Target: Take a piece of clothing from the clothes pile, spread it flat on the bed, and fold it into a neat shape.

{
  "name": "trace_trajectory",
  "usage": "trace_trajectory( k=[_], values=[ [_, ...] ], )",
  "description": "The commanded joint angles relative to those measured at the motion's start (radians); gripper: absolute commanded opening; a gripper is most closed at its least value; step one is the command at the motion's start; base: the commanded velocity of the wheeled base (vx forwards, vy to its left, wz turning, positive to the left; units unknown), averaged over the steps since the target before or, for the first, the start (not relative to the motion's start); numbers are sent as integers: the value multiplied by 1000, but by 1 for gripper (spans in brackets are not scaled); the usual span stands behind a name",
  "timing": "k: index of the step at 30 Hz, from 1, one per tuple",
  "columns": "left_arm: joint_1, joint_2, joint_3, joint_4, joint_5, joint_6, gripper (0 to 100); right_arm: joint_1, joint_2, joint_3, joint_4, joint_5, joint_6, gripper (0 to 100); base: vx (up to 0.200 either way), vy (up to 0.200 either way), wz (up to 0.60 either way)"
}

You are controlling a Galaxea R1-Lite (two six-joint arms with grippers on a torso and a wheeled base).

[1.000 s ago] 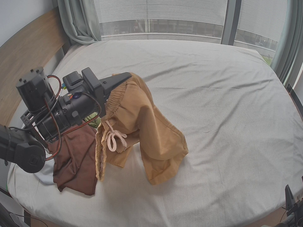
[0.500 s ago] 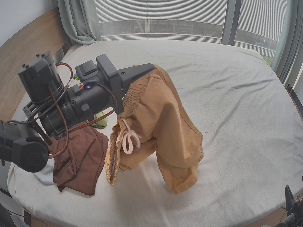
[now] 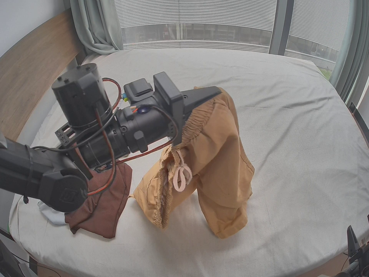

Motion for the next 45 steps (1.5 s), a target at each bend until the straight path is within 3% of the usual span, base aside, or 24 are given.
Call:
trace_trajectory(
  k=[1,9,13,18,21,24,27,28,32,38,45],
  values=[
    [-43,74,-57,3,2,-26,0,0,-2,17,0,0,1,100,0,0,0],
    [-107,106,-126,32,19,-32,0,2,-4,17,0,0,1,100,0,0,0],
    [-135,102,-184,40,40,-78,0,2,-4,17,0,0,1,100,0,0,0],
    [-150,73,-221,72,40,-165,0,2,-4,17,0,0,1,100,0,0,0],
    [-158,36,-242,69,40,-265,0,2,-2,17,0,0,1,100,0,0,0],
    [-150,27,-253,66,56,-296,0,2,-4,17,0,0,1,100,0,0,0],
    [-124,31,-249,61,99,-293,0,2,-2,17,0,0,2,100,0,0,0],
    [-70,33,-239,57,129,-291,0,2,-2,17,0,0,1,100,0,0,0],
    [20,16,-170,54,131,-277,0,2,-4,17,0,0,1,100,0,0,0],
    [148,-18,1,-28,90,-136,0,2,-4,17,0,0,1,100,0,0,0],
    [253,-10,169,-204,-9,-104,0,0,-2,17,0,0,1,100,0,0,0]
  ],
)
